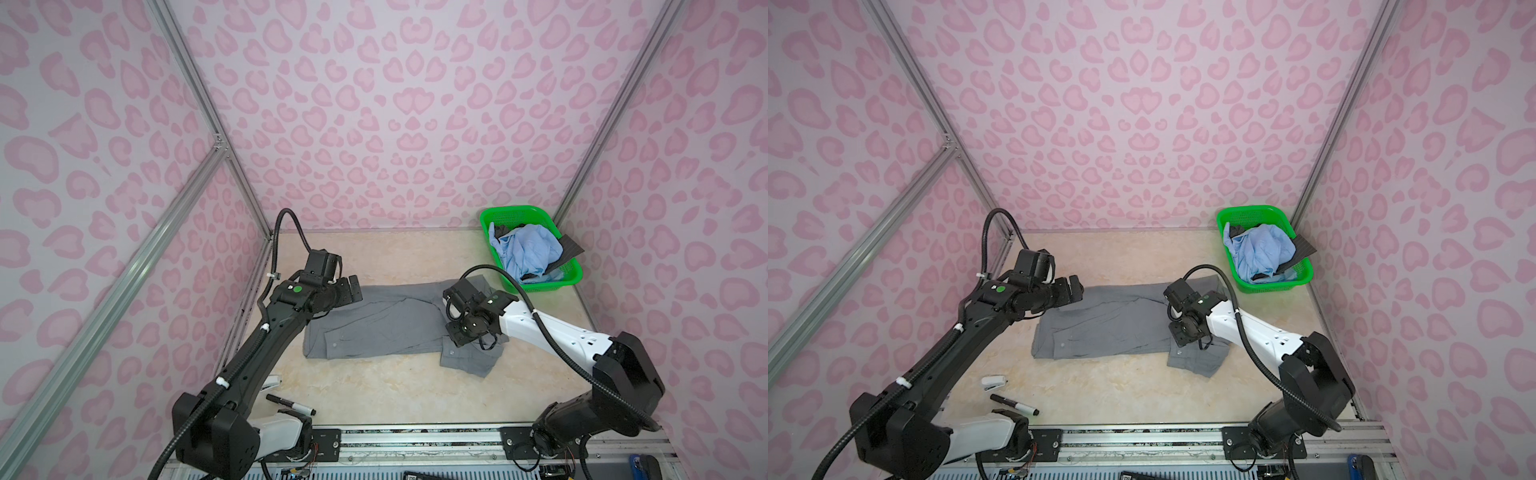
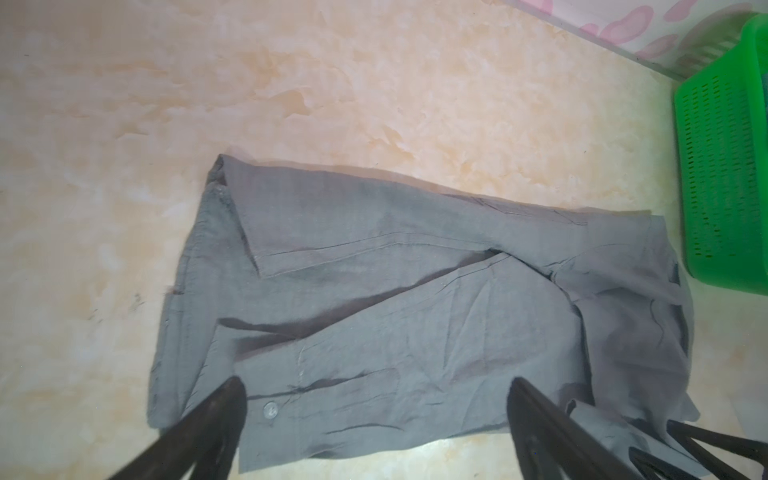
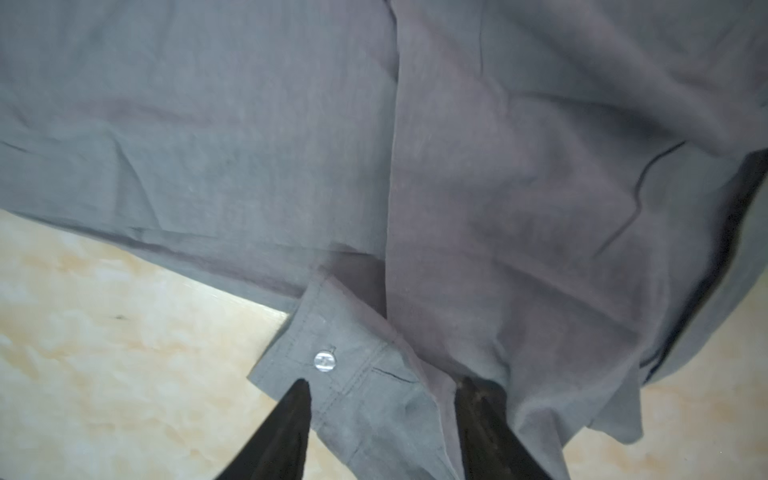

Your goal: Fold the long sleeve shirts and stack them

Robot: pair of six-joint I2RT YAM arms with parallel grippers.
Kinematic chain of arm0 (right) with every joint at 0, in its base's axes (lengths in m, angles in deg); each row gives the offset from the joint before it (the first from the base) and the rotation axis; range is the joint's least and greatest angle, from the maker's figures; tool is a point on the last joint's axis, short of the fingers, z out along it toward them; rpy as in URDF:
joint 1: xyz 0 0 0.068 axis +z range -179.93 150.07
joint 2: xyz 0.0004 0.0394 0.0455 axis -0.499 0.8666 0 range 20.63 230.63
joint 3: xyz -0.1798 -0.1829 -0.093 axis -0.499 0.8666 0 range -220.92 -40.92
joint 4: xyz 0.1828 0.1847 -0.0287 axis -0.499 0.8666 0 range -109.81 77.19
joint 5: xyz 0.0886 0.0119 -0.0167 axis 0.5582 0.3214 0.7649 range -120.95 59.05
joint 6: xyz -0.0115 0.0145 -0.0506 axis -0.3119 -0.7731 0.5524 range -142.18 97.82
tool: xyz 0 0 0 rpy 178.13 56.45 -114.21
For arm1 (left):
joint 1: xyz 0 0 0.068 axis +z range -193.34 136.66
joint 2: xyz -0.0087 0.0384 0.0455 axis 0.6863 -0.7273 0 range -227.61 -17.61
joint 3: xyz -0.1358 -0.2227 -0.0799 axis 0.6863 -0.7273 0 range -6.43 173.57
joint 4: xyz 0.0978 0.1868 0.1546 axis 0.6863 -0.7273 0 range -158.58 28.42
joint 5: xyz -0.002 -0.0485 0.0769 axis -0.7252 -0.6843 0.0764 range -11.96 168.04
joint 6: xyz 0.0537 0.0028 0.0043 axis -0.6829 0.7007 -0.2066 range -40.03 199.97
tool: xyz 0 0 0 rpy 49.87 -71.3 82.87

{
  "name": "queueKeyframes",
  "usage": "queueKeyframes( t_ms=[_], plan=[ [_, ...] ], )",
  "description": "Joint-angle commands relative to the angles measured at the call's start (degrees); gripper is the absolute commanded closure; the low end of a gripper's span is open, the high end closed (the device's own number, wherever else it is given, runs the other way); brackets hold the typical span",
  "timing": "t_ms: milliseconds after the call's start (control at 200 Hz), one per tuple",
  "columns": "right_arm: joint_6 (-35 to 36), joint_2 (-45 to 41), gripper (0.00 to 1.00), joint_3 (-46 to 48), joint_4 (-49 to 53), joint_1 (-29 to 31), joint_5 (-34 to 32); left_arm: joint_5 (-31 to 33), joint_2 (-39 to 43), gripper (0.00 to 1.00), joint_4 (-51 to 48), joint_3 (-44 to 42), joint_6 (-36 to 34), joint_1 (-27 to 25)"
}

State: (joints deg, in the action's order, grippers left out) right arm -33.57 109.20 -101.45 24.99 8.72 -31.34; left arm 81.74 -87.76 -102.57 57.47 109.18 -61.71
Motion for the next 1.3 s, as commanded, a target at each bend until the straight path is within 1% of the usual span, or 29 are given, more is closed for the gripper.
queueKeyframes(
  t_ms=[0, 40, 155, 235, 350, 390, 465, 490, 585, 685, 835, 925, 1030, 1095, 1160, 1295],
  plan=[
    [2.80, 2.55, 0.43, -0.11, 2.26, 0.44, -2.15, 5.38, 4.95, 0.00, 0.21, -3.77, -2.10, 0.18],
    [3.34, 3.34, 0.44, -0.11, 2.00, 0.37, -2.17, 6.09, 6.74, 0.00, 0.93, -5.25, -2.69, 0.18],
    [4.16, 6.79, 0.45, -0.78, 2.20, 0.28, -4.88, 9.03, 10.45, 0.01, 2.32, -8.53, -3.41, 0.18],
    [4.71, 8.77, 0.48, -1.12, 2.00, 0.19, -4.30, 9.75, 11.49, 0.01, 2.60, -9.54, -3.68, 0.18],
    [4.95, 9.86, 0.66, -1.39, 1.96, 0.11, -3.11, 10.74, 12.39, 0.01, 3.10, -10.78, -3.81, 0.18],
    [4.98, 9.59, 0.77, -1.37, 1.96, 0.13, -2.58, 11.08, 12.45, 0.01, 3.05, -10.73, -3.81, 0.18],
    [5.18, 8.84, 0.93, -1.54, 2.13, 0.11, -2.13, 11.49, 12.66, 0.01, 3.11, -10.63, -3.87, 0.18],
    [5.24, 8.51, 1.00, -1.73, 2.22, 0.11, -2.08, 11.50, 12.63, 0.01, 3.20, -10.71, -3.85, 0.18],
    [5.75, 6.73, 1.00, -2.58, 2.37, 0.11, -1.15, 11.94, 12.67, 0.01, 3.21, -10.46, -3.81, 0.18],
    [6.42, 3.50, 1.00, -4.83, 3.17, 0.45, 1.73, 12.94, 13.16, 0.01, 3.20, -10.48, -3.64, 0.18],
    [7.86, -2.12, 1.00, -10.25, 2.66, 0.74, 8.92, 16.52, 15.55, 0.01, 3.38, -10.89, -2.78, 0.26],
    [9.07, -2.72, 1.00, -14.96, 2.10, 0.94, 13.79, 19.09, 17.54, 0.01, 3.81, -11.33, -2.08, 0.33],
    [10.33, -0.88, 1.00, -20.91, 0.70, 1.57, 18.18, 22.87, 19.71, 0.01, 3.77, -11.76, -1.12, 0.44],
    [10.86, 1.51, 1.00, -24.08, -0.97, 1.98, 20.65, 25.03, 21.02, 0.01, 3.88, -11.93, -0.52, 0.53],
    [11.38, 4.20, 1.00, -29.23, -2.41, 2.39, 23.04, 27.04, 22.04, 0.02, 3.65, -12.20, -0.08, 0.61],
    [13.31, 14.36, 1.00, -41.64, 1.64, 2.95, 27.29, 29.38, 23.22, 0.01, 3.29, -12.57, 0.12, 0.62]
  ],
)
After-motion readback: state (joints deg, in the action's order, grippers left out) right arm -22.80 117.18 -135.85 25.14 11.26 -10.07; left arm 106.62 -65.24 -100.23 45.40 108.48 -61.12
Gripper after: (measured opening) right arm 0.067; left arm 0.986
